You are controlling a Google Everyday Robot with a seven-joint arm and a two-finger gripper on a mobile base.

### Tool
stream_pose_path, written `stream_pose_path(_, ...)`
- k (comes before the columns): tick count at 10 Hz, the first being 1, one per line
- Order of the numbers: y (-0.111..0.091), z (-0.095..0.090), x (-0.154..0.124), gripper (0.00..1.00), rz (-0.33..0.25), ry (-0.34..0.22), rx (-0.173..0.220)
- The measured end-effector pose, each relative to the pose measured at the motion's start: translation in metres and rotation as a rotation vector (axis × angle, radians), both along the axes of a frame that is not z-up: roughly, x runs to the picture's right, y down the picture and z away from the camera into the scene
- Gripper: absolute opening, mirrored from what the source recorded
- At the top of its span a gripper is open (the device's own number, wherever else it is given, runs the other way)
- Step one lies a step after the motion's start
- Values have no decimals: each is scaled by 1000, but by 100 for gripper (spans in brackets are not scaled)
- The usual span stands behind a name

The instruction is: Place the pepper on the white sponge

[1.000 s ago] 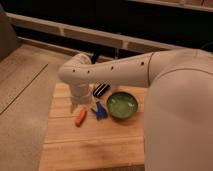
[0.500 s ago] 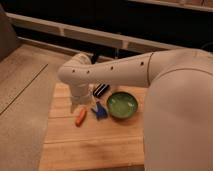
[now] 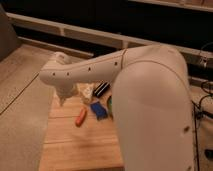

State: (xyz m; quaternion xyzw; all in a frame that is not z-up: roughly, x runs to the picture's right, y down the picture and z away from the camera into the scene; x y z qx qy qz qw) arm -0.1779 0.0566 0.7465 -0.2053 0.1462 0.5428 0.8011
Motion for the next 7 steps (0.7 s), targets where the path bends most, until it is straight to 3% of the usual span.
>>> stream_pose_path(1, -2, 20, -11, 65, -27, -31, 7)
stream_pose_path(3, 4, 44, -8, 65, 2, -27, -26)
stream_pose_path(5, 17, 65, 2, 65, 63, 17, -78)
stream_pose_path(7, 37, 78, 10, 65, 116, 95, -138)
